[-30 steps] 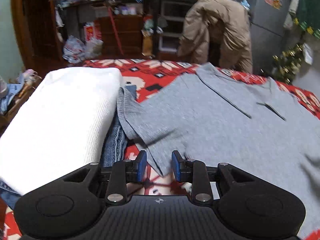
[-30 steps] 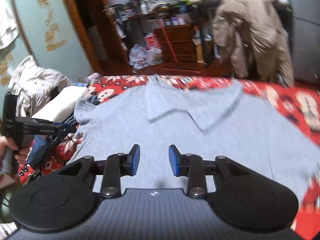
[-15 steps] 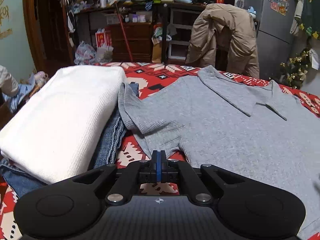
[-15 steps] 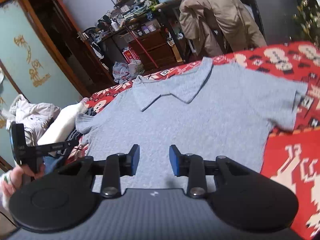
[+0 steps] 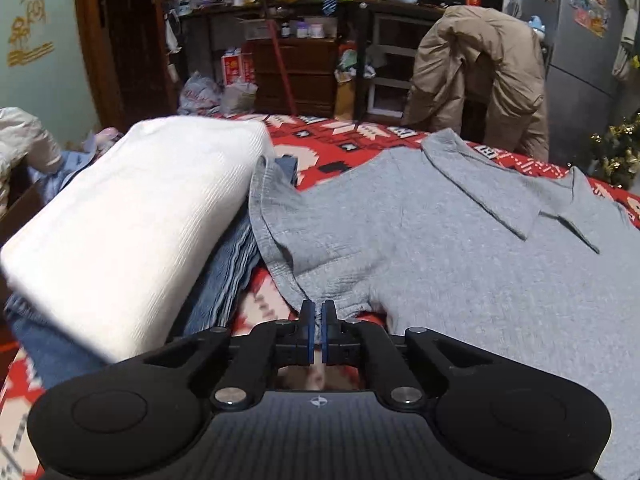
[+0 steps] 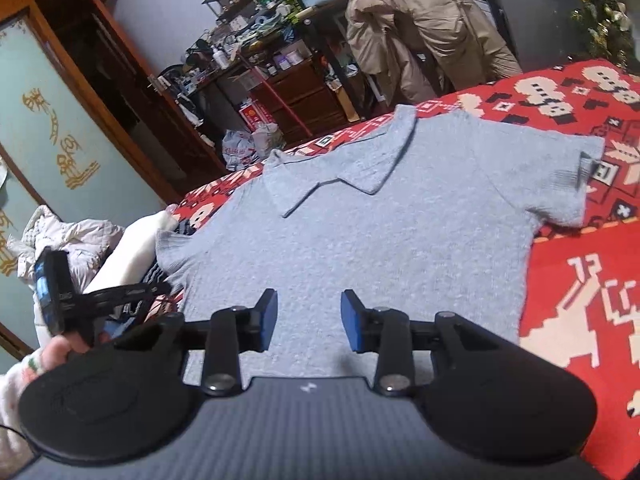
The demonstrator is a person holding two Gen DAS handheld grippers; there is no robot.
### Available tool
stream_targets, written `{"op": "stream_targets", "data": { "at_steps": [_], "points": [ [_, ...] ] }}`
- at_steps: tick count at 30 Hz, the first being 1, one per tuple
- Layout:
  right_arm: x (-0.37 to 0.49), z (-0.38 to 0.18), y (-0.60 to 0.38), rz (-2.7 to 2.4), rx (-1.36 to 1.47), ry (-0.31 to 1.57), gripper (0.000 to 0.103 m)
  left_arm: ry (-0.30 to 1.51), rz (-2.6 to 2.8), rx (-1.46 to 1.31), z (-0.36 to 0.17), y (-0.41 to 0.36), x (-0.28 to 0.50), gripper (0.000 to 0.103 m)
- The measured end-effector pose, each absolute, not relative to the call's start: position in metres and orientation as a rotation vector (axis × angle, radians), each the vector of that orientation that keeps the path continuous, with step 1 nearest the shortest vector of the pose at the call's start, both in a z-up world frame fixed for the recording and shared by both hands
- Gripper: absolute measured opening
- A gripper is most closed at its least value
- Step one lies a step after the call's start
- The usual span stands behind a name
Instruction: Fold clothes
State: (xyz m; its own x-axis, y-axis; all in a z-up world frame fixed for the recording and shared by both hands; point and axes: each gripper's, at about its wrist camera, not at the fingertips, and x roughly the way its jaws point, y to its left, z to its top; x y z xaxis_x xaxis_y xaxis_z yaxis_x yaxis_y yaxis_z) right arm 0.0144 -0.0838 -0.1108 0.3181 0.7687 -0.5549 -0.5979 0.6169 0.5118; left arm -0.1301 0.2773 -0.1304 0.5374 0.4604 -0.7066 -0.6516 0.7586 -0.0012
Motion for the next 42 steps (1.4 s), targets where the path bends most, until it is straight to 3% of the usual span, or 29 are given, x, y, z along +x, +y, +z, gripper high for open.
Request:
{"op": "stream_targets", "data": {
  "at_steps": [9, 15, 19, 23, 26, 30, 31, 32, 33, 34, 42],
  "points": [
    [0.016, -0.116, -0.096, 0.857, 0.222, 0.848, 0.039, 0.783, 0.635, -0.253, -0.132, 0.27, -0.132, 0.007],
    [0.012, -0.113, -0.117, 0.737, 0.113, 0.867, 0.039, 0.786, 0.553, -0.308, -0.116, 0.273, -0.153, 0.03],
    [0.006, -0.117, -0.133, 0.686, 0.046, 0.912, 0.039, 0.808, 0.418, -0.393, -0.105, 0.269, -0.172, 0.035],
    [-0.004, -0.129, -0.145, 0.658, 0.054, 0.955, 0.041, 0.827, 0.305, -0.47, -0.106, 0.26, -0.187, 0.047],
    [-0.01, -0.138, -0.15, 0.609, 0.042, 0.964, 0.044, 0.864, 0.295, -0.472, -0.117, 0.252, -0.194, 0.048],
    [-0.019, -0.145, -0.148, 0.582, -0.021, 0.945, 0.043, 0.877, 0.28, -0.457, -0.131, 0.242, -0.197, 0.042],
    [-0.022, -0.146, -0.146, 0.572, -0.052, 0.934, 0.036, 0.869, 0.274, -0.446, -0.132, 0.238, -0.198, 0.037],
    [-0.024, -0.146, -0.144, 0.562, -0.084, 0.923, 0.03, 0.873, 0.268, -0.439, -0.134, 0.236, -0.197, 0.009],
    [-0.026, -0.146, -0.142, 0.56, -0.102, 0.92, 0.013, 0.881, 0.262, -0.434, -0.135, 0.234, -0.195, 0.004],
    [-0.027, -0.146, -0.141, 0.562, -0.114, 0.919, 0.004, 0.882, 0.27, -0.431, -0.136, 0.232, -0.194, 0.004],
    [-0.036, -0.129, -0.162, 0.55, -0.021, 0.898, 0.003, 0.85, 0.273, -0.447, -0.115, 0.24, -0.21, 0.003]
  ]
}}
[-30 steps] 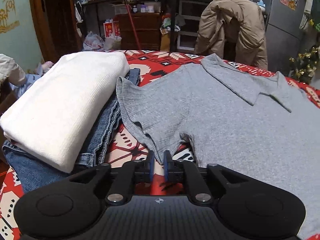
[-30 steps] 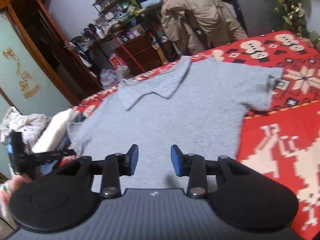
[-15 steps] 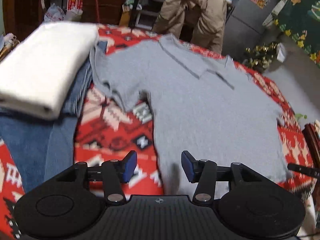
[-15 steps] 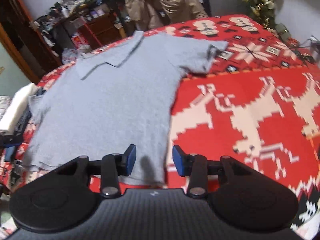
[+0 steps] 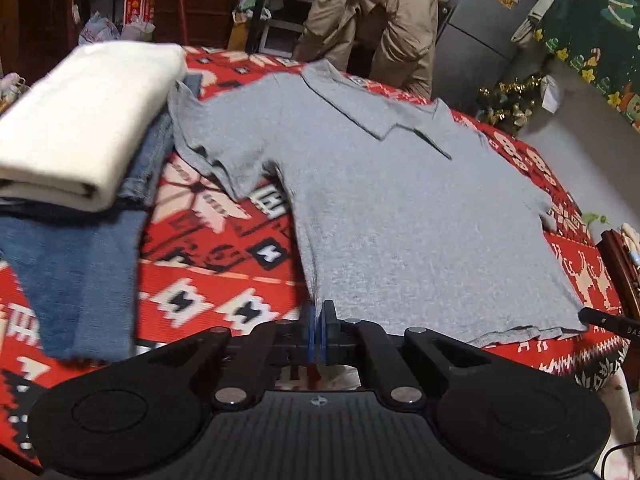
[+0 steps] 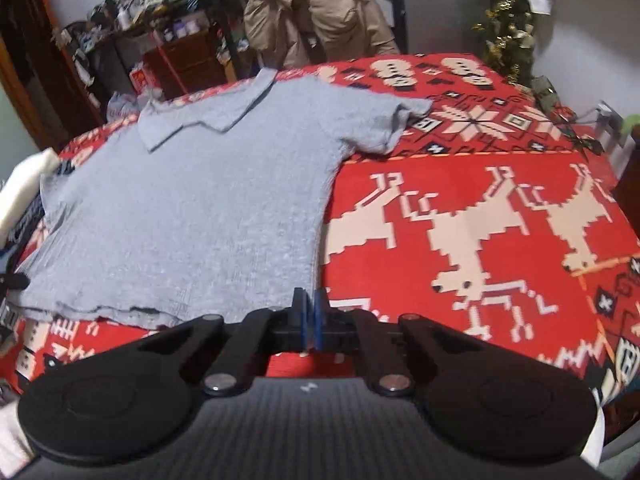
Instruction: Fold clothes
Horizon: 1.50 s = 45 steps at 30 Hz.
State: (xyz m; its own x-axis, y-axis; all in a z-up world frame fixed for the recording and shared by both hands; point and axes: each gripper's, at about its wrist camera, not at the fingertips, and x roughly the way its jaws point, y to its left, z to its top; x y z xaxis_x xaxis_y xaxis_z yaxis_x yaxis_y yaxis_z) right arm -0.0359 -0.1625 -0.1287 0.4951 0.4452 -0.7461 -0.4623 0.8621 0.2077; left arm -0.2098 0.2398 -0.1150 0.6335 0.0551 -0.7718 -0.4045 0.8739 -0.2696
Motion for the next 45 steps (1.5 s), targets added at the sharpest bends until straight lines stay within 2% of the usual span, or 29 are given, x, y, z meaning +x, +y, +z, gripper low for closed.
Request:
{"op": "stream_targets", "data": {
  "at_steps": [5, 7, 9, 10, 18, 23, 28, 34, 45],
  "points": [
    [-0.032, -0.138, -0.163, 0.549, -0.003, 0.932, 0.004, 0.902, 0.296, -0.448, -0.131, 0.24, -0.204, 0.005],
    [-0.032, -0.14, -0.162, 0.551, -0.001, 0.932, 0.006, 0.902, 0.312, -0.431, -0.134, 0.237, -0.205, 0.012],
    [-0.031, -0.141, -0.162, 0.549, 0.008, 0.931, 0.013, 0.894, 0.321, -0.421, -0.131, 0.238, -0.207, 0.026],
    [-0.031, -0.141, -0.165, 0.545, 0.017, 0.929, 0.013, 0.885, 0.328, -0.424, -0.13, 0.241, -0.208, 0.03],
    [-0.031, -0.136, -0.18, 0.5, 0.072, 0.907, 0.02, 0.797, 0.426, -0.463, -0.118, 0.268, -0.211, 0.039],
    [-0.028, -0.135, -0.178, 0.5, 0.082, 0.905, 0.029, 0.745, 0.476, -0.41, -0.108, 0.279, -0.202, 0.046],
    [-0.027, -0.135, -0.169, 0.507, 0.054, 0.895, 0.03, 0.735, 0.511, -0.398, -0.108, 0.289, -0.19, 0.046],
    [-0.025, -0.132, -0.157, 0.55, 0.009, 0.898, 0.034, 0.805, 0.393, -0.423, -0.114, 0.278, -0.184, 0.046],
    [-0.028, -0.14, -0.158, 0.596, -0.033, 0.978, 0.034, 0.922, 0.248, -0.417, -0.127, 0.243, -0.205, 0.045]
  ]
}}
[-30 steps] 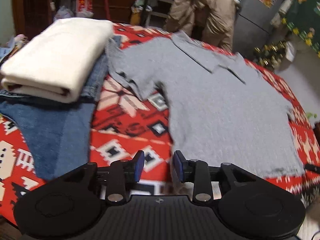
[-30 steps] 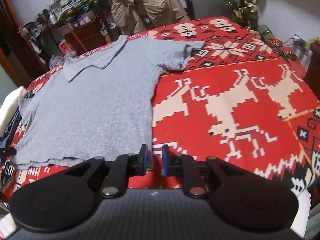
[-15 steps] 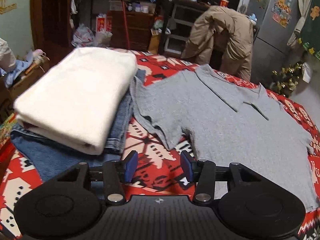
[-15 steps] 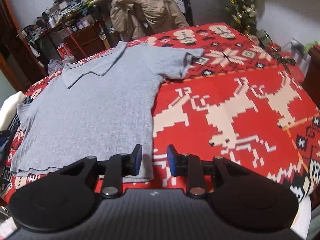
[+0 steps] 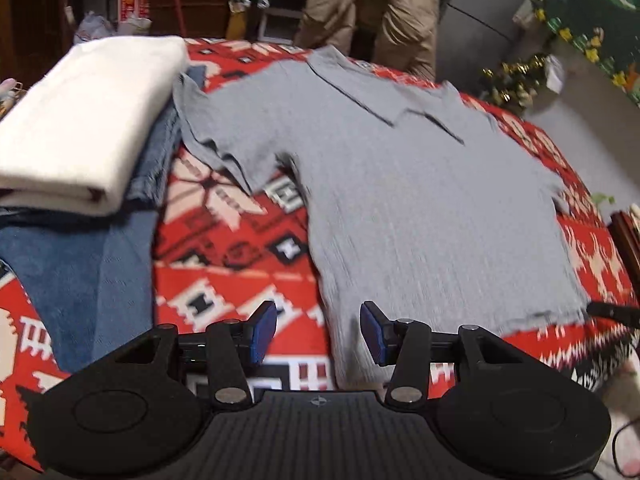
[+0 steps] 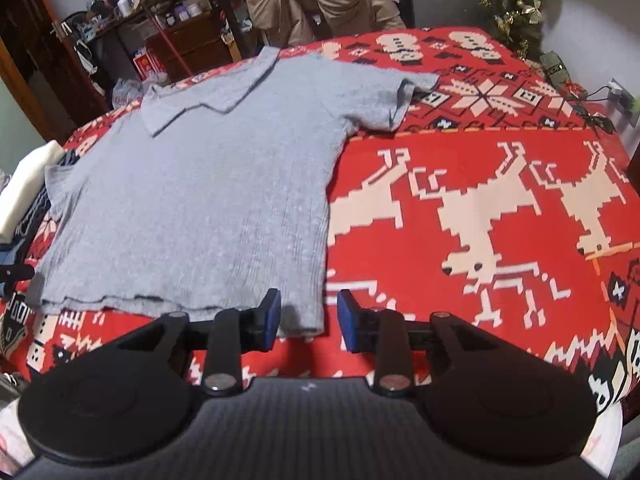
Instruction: Fold clothes
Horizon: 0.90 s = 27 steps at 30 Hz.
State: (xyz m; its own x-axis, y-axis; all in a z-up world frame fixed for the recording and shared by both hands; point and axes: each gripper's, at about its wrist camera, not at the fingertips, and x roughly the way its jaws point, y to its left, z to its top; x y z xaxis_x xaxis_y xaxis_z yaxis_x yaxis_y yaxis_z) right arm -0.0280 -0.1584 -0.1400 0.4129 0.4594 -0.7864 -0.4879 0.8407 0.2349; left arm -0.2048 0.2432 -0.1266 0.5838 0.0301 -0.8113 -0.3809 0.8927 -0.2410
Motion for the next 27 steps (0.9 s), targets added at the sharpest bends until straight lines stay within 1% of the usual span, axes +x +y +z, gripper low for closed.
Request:
{"op": "stream_targets", "data": {
  "at_steps": [2, 4, 6, 7, 8, 9, 10, 14, 19, 23, 27],
  "points": [
    [-0.029, -0.142, -0.158, 0.603, -0.04, 0.982, 0.028, 0.93, 0.243, -0.425, -0.131, 0.241, -0.205, 0.045],
    [-0.03, -0.144, -0.157, 0.602, -0.053, 0.978, 0.014, 0.933, 0.235, -0.419, -0.131, 0.239, -0.204, 0.044],
    [-0.031, -0.143, -0.157, 0.599, -0.06, 0.977, 0.011, 0.938, 0.224, -0.414, -0.13, 0.236, -0.202, 0.044],
    [-0.031, -0.143, -0.157, 0.6, -0.057, 0.977, 0.008, 0.941, 0.219, -0.412, -0.13, 0.235, -0.201, 0.044],
    [-0.032, -0.142, -0.158, 0.601, -0.055, 0.976, 0.007, 0.946, 0.215, -0.409, -0.13, 0.234, -0.201, 0.035],
    [-0.032, -0.142, -0.159, 0.602, -0.052, 0.975, 0.006, 0.952, 0.213, -0.406, -0.131, 0.232, -0.2, 0.015],
    [-0.032, -0.141, -0.159, 0.603, -0.05, 0.973, 0.005, 0.967, 0.212, -0.409, -0.132, 0.232, -0.2, 0.005],
    [-0.032, -0.132, -0.163, 0.612, -0.017, 0.955, 0.004, 0.948, 0.214, -0.415, -0.127, 0.231, -0.202, 0.003],
    [-0.024, -0.111, -0.167, 0.626, 0.031, 0.893, 0.004, 0.847, 0.203, -0.506, -0.099, 0.248, -0.2, 0.003],
    [-0.002, -0.088, -0.161, 0.657, 0.049, 0.824, 0.004, 0.749, 0.203, -0.564, -0.072, 0.27, -0.18, 0.003],
    [0.034, -0.067, -0.142, 0.69, 0.031, 0.769, 0.004, 0.688, 0.228, -0.534, -0.052, 0.284, -0.147, 0.003]
  ]
}}
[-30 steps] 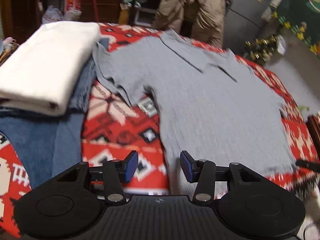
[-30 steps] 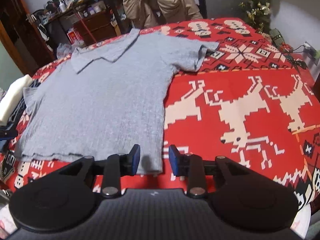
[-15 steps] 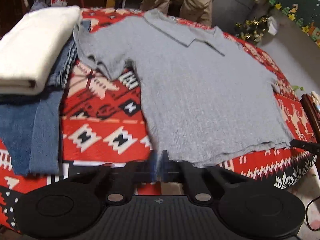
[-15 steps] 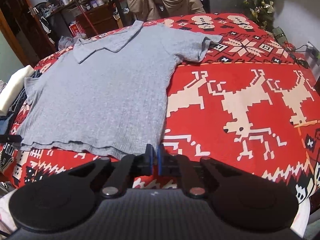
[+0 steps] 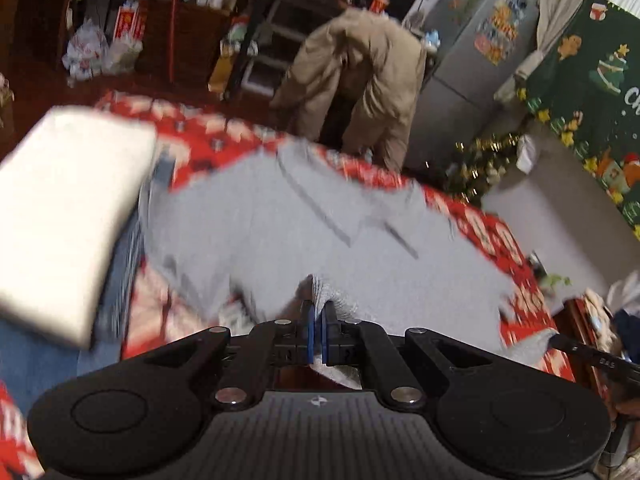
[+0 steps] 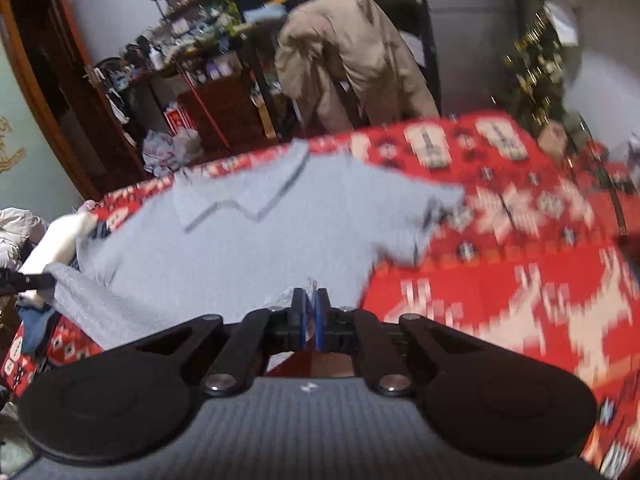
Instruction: Fold clothes
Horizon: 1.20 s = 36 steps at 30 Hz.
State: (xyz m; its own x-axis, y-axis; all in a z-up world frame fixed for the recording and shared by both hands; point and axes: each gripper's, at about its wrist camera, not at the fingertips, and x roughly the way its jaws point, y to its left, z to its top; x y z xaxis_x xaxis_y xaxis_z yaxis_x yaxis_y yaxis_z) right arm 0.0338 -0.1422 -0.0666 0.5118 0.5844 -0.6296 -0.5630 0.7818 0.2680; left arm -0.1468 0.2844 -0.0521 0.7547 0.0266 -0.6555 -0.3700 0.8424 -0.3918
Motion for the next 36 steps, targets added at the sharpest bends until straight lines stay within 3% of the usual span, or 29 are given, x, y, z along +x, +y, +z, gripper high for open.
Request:
{"op": "stream_targets", "data": {
  "at_steps": [10, 25, 26, 27, 29, 31, 36],
  "points": [
    [0.147, -0.038, -0.082, 0.746, 0.05, 0.776, 0.004, 0.668, 0.276, -0.525, -0.047, 0.326, -0.069, 0.003],
    [0.232, -0.089, -0.037, 0.701, -0.007, 0.85, 0.005, 0.77, 0.306, -0.535, -0.087, 0.36, -0.003, 0.004],
    [0.234, -0.093, -0.033, 0.705, -0.017, 0.857, 0.005, 0.779, 0.317, -0.535, -0.09, 0.361, 0.0, 0.009],
    [0.236, -0.098, -0.03, 0.705, -0.022, 0.866, 0.008, 0.784, 0.327, -0.538, -0.093, 0.363, 0.0, 0.024],
    [0.238, -0.106, -0.028, 0.705, -0.024, 0.876, 0.02, 0.782, 0.336, -0.552, -0.096, 0.366, -0.004, 0.037],
    [0.235, -0.11, -0.029, 0.709, -0.014, 0.869, 0.029, 0.765, 0.324, -0.569, -0.096, 0.368, -0.012, 0.037],
    [0.219, -0.103, -0.04, 0.728, -0.058, 0.797, 0.029, 0.757, 0.295, -0.441, -0.095, 0.36, -0.025, 0.033]
  ]
}}
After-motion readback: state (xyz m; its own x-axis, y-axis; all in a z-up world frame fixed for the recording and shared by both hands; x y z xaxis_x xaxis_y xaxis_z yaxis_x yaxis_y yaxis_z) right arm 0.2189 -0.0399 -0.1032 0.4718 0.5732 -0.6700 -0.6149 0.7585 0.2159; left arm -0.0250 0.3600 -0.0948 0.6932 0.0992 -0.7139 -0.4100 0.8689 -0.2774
